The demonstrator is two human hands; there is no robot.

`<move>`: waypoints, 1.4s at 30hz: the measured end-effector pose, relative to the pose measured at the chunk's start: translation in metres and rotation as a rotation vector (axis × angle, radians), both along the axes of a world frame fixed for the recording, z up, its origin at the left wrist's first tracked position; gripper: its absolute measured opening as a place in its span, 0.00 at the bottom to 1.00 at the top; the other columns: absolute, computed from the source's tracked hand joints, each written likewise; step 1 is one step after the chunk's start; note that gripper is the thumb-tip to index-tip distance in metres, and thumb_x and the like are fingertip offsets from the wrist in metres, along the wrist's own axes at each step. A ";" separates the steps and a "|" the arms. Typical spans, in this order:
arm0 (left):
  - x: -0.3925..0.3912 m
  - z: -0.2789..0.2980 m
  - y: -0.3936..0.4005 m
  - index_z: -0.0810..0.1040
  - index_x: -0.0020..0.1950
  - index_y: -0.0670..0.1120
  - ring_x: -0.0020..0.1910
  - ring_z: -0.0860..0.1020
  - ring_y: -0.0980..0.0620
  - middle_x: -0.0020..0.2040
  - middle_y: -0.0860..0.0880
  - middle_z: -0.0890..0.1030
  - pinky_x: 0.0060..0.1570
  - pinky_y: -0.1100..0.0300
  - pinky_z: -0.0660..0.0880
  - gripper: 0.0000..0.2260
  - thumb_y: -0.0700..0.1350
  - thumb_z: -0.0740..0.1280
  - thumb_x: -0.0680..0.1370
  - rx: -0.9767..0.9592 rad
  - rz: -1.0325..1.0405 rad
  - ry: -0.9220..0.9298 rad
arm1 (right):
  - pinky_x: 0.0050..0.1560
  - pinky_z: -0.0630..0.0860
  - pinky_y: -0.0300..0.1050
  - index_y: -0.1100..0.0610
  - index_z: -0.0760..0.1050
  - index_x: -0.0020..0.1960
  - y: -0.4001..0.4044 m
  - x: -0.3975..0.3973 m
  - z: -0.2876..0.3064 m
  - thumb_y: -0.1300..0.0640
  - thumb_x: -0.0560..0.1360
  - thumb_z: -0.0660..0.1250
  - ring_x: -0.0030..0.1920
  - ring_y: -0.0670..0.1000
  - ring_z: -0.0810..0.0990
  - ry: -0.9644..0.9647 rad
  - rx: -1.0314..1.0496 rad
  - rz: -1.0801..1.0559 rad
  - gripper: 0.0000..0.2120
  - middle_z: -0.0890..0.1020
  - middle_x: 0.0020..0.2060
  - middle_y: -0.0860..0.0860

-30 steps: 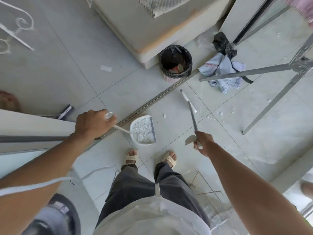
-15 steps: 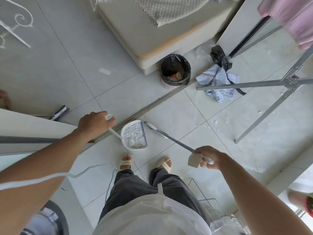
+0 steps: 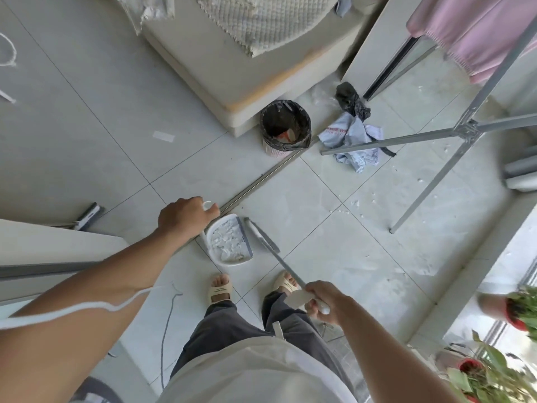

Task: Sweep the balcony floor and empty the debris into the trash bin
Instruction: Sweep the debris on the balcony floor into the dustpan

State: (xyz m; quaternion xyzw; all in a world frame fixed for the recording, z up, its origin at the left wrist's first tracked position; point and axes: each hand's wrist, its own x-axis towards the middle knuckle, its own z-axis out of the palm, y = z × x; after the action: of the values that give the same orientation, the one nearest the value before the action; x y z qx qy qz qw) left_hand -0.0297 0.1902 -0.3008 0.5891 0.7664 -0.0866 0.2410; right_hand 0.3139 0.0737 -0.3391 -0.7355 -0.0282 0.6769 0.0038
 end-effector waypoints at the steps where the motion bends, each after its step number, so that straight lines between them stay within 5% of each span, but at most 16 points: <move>1: -0.002 0.001 0.001 0.77 0.55 0.47 0.50 0.79 0.38 0.52 0.41 0.82 0.46 0.54 0.72 0.26 0.66 0.53 0.77 0.003 -0.008 -0.008 | 0.20 0.65 0.36 0.68 0.71 0.57 -0.004 -0.003 0.002 0.65 0.77 0.61 0.21 0.49 0.68 0.023 0.003 -0.076 0.10 0.71 0.33 0.57; 6: -0.012 0.003 0.001 0.78 0.57 0.47 0.51 0.78 0.38 0.53 0.41 0.82 0.50 0.52 0.75 0.27 0.66 0.53 0.76 -0.003 -0.017 -0.054 | 0.15 0.61 0.33 0.65 0.71 0.52 -0.025 0.020 0.030 0.62 0.80 0.58 0.19 0.46 0.65 0.181 0.060 -0.420 0.07 0.67 0.24 0.53; 11: -0.013 0.006 -0.001 0.78 0.52 0.46 0.47 0.78 0.38 0.48 0.41 0.82 0.48 0.52 0.76 0.25 0.65 0.53 0.76 0.010 -0.044 -0.054 | 0.14 0.61 0.34 0.62 0.69 0.48 -0.052 0.033 0.039 0.61 0.80 0.57 0.18 0.46 0.65 0.148 0.124 -0.540 0.05 0.69 0.24 0.53; 16: -0.008 0.009 -0.007 0.78 0.54 0.46 0.46 0.77 0.39 0.48 0.42 0.81 0.45 0.54 0.72 0.24 0.63 0.54 0.76 0.003 -0.061 -0.032 | 0.15 0.65 0.35 0.64 0.71 0.58 -0.073 0.041 0.024 0.60 0.78 0.65 0.18 0.47 0.68 -0.024 0.177 -0.700 0.11 0.71 0.36 0.57; 19: 0.004 0.018 -0.003 0.79 0.49 0.46 0.43 0.77 0.39 0.44 0.42 0.80 0.45 0.54 0.74 0.24 0.63 0.54 0.75 0.054 -0.074 0.002 | 0.16 0.66 0.35 0.66 0.74 0.54 -0.082 0.058 0.025 0.63 0.72 0.73 0.19 0.48 0.69 -0.097 0.200 -0.732 0.14 0.73 0.40 0.58; 27: 0.104 0.045 0.020 0.75 0.37 0.46 0.36 0.75 0.40 0.33 0.45 0.75 0.38 0.56 0.72 0.22 0.64 0.58 0.74 0.190 -0.264 0.039 | 0.17 0.67 0.33 0.66 0.74 0.49 -0.095 0.151 0.028 0.69 0.73 0.67 0.18 0.46 0.68 -0.180 0.183 -0.847 0.06 0.70 0.30 0.55; 33: 0.194 0.052 0.050 0.75 0.37 0.48 0.39 0.74 0.41 0.35 0.45 0.74 0.40 0.56 0.70 0.21 0.65 0.59 0.73 0.153 -0.365 0.071 | 0.25 0.71 0.31 0.64 0.76 0.46 -0.070 0.193 0.006 0.63 0.69 0.72 0.26 0.45 0.72 -0.136 0.218 -0.847 0.08 0.74 0.32 0.53; 36: 0.234 0.050 0.072 0.73 0.35 0.48 0.41 0.74 0.41 0.36 0.46 0.74 0.41 0.55 0.71 0.20 0.64 0.60 0.73 0.102 -0.389 0.079 | 0.20 0.70 0.33 0.65 0.74 0.44 -0.055 0.195 -0.001 0.68 0.75 0.66 0.21 0.47 0.71 -0.043 0.139 -0.872 0.01 0.72 0.31 0.55; 42: 0.294 0.036 0.101 0.73 0.36 0.47 0.41 0.74 0.40 0.38 0.45 0.75 0.38 0.56 0.69 0.18 0.61 0.60 0.74 0.020 -0.429 0.104 | 0.21 0.69 0.35 0.68 0.74 0.46 -0.043 0.183 0.005 0.71 0.72 0.65 0.23 0.48 0.69 0.079 0.060 -0.763 0.03 0.71 0.30 0.55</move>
State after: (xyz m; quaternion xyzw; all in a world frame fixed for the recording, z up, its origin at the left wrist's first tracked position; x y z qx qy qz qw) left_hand 0.2646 0.2907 -0.2649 0.7359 0.6355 -0.1588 0.1714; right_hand 0.4971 0.0304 -0.3345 -0.6660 0.2282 0.6535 0.2780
